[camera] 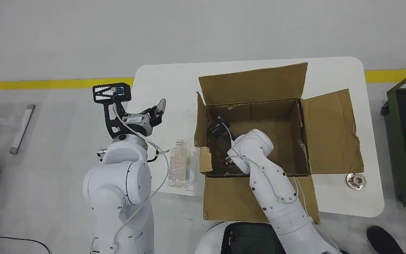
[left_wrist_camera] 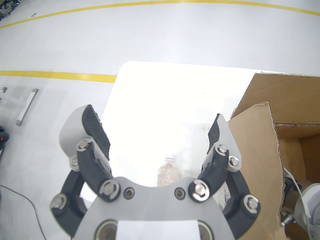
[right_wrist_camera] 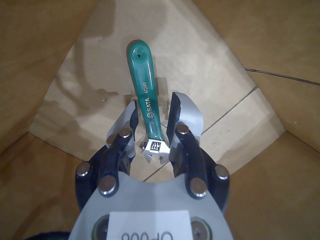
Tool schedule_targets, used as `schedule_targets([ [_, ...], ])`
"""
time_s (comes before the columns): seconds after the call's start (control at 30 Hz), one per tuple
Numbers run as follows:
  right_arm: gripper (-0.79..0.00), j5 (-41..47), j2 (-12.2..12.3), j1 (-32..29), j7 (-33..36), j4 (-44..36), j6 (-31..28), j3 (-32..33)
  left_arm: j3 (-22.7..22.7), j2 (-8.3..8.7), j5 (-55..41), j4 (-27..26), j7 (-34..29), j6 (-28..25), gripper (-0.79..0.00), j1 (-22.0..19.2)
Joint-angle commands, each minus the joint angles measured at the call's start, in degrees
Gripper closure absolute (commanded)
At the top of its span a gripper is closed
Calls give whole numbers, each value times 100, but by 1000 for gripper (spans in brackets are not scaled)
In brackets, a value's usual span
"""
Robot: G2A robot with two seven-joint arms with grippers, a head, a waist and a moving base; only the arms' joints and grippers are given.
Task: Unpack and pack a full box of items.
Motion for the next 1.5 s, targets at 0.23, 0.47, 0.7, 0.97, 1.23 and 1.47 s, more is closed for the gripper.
schedule_targets([
  [0.23, -283, 143, 39, 1, -43, 65, 28, 65, 0, 0, 0, 0, 0, 0, -785, 0],
  [0.47, 0, 213, 64, -13, -50, 27, 76, 62, 0, 0, 0, 0, 0, 0, -785, 0],
  [0.7, 0, 386, 85, -71, -53, -131, 101, 65, 0, 0, 0, 0, 0, 0, -785, 0],
  [0.97, 0, 668, 124, -414, 147, -1226, 43, 78, 0, 0, 0, 0, 0, 0, -785, 0],
  [1.23, 0, 1196, 221, -1125, 328, -3036, 98, 571, 0, 0, 0, 0, 0, 0, -785, 0],
  [1.47, 0, 1205, 317, -1738, 347, -4549, 109, 868, 0, 0, 0, 0, 0, 0, -785, 0],
])
